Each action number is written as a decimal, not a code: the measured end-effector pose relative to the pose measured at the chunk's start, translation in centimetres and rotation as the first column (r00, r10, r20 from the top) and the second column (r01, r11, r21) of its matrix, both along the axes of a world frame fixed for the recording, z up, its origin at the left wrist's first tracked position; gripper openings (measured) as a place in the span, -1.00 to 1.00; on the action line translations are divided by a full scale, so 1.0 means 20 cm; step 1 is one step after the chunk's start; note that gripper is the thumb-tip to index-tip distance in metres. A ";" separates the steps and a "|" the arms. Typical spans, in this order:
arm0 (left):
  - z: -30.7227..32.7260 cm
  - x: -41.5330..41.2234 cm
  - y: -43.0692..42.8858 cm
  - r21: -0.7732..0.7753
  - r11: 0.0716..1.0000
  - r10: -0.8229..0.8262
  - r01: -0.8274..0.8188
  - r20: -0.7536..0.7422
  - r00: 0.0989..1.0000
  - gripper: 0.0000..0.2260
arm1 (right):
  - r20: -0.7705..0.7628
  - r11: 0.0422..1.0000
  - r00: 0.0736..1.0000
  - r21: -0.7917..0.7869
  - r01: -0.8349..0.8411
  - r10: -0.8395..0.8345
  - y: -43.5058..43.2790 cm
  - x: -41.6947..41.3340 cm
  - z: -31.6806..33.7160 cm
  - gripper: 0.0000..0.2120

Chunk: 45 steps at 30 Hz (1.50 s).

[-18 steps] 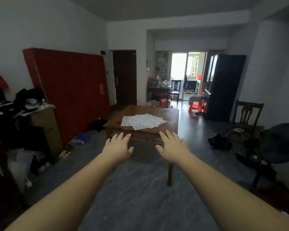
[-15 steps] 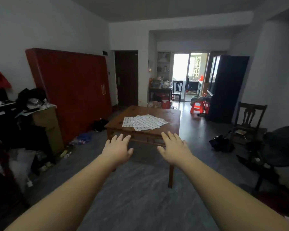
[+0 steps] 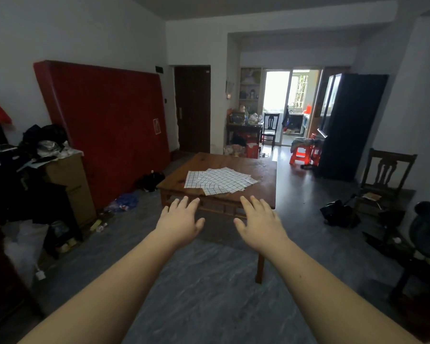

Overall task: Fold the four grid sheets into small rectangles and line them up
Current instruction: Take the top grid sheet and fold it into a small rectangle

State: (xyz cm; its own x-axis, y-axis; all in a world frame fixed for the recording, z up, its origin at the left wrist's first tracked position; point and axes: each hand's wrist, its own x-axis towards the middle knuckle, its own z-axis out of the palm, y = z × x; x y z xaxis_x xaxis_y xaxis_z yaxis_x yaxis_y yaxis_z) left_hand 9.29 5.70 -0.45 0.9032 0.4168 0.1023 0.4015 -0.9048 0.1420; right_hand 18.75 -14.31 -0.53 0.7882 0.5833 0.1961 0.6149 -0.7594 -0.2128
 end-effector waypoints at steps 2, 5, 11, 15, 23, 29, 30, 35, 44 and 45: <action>-0.03 0.11 0.08 -0.014 1.000 -0.005 0.005 0.004 1.000 -0.39 | -0.010 1.000 1.000 -0.004 -0.008 0.008 0.09 0.11 -0.03 -0.35; -0.08 0.32 0.24 -0.031 1.000 0.002 -0.002 0.002 1.000 -0.39 | -0.018 1.000 1.000 -0.011 -0.013 0.013 0.24 0.32 -0.08 -0.36; -0.11 0.84 0.64 -0.052 0.999 -0.004 0.005 0.014 1.000 -0.38 | -0.012 0.998 1.000 -0.056 -0.001 0.001 0.63 0.85 -0.11 -0.38; -0.12 1.17 0.85 -0.053 0.998 -0.020 0.020 0.014 1.000 -0.39 | -0.013 0.998 1.000 -0.064 0.001 -0.002 0.85 1.16 -0.10 -0.38; -0.19 1.67 1.13 -0.090 0.995 -0.051 0.049 -0.018 0.999 -0.40 | -0.071 0.999 0.997 -0.029 0.026 -0.028 1.04 1.65 -0.24 -0.39; -0.33 2.08 1.34 -0.112 0.993 -0.039 0.038 -0.010 0.999 -0.39 | -0.130 1.000 0.991 -0.006 0.026 -0.027 1.22 2.08 -0.41 -0.40; -0.37 2.16 1.37 -0.109 0.993 -0.039 0.038 -0.005 0.999 -0.40 | -0.143 1.000 0.989 -0.011 0.020 -0.022 1.25 2.16 -0.44 -0.40; -0.56 2.61 1.50 -0.128 0.990 -0.067 0.058 -0.066 0.996 -0.41 | -0.240 1.000 0.971 0.009 0.017 -0.015 1.40 2.65 -0.58 -0.39; -0.79 3.31 1.80 -0.185 0.981 -0.071 0.052 -0.099 0.993 -0.44 | -0.350 0.999 0.936 -0.021 -0.045 0.035 1.73 3.32 -0.86 -0.40; -0.82 3.36 1.83 -0.194 0.980 -0.075 0.052 -0.116 0.990 -0.44 | -0.370 0.998 0.928 -0.037 -0.048 0.031 1.75 3.36 -0.89 -0.40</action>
State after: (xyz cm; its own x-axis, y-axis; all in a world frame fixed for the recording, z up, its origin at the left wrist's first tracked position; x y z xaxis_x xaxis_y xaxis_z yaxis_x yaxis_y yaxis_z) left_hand 76.42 42.21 -16.93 0.9293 0.3594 -0.0854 0.3689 -0.8903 0.2670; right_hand 85.97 20.76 -18.41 0.7760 0.6169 -0.1316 0.5290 -0.7501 -0.3967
